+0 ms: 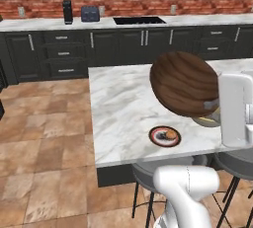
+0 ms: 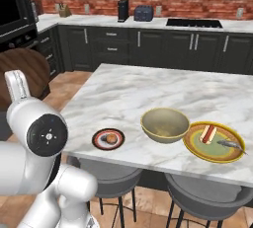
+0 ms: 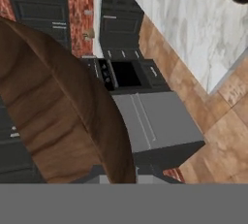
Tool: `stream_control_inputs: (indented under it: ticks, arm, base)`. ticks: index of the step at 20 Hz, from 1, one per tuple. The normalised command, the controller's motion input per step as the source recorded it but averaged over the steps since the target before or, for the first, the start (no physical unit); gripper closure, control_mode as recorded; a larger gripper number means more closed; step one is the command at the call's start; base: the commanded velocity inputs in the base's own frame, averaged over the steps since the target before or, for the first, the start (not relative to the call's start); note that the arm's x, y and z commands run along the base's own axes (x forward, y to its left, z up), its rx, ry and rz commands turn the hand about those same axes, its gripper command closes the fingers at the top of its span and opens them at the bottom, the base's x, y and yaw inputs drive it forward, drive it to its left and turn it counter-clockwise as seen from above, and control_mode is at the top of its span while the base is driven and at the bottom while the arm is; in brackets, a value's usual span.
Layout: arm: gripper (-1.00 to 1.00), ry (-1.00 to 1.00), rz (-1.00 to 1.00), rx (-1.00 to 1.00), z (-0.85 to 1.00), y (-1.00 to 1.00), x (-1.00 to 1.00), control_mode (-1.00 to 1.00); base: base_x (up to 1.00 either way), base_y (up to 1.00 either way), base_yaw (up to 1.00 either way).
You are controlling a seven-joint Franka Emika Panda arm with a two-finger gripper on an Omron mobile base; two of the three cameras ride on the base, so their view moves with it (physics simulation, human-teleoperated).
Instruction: Take the smaller bowl and place it next to the appetizer plate on the dining counter , and place the larger bowl next to the plate with cooked food.
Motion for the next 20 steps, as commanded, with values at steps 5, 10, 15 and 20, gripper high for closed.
stream_control_inputs:
  ticks: [5, 10, 15, 20]
  arm:
    - [1.0, 0.04, 0.01, 0.0, -0.06, -0.02, 0.14, -1.0]
    - [1.0, 0.19, -0.01, -0.07, -0.83, -0.05, 0.4, -1.0]
    - [1.0, 0.25, -0.2, -0.01, -1.0, 0.54, 0.13, -1.0]
    - [1.0, 0.24, -0.25, 0.04, -0.96, 0.57, 0.4, -1.0]
  base:
    - [0.25, 0.0, 0.06]
    - [0.0, 0.0, 0.0]
    - [0.0, 0.0, 0.0]
    - [0.0, 0.0, 0.0]
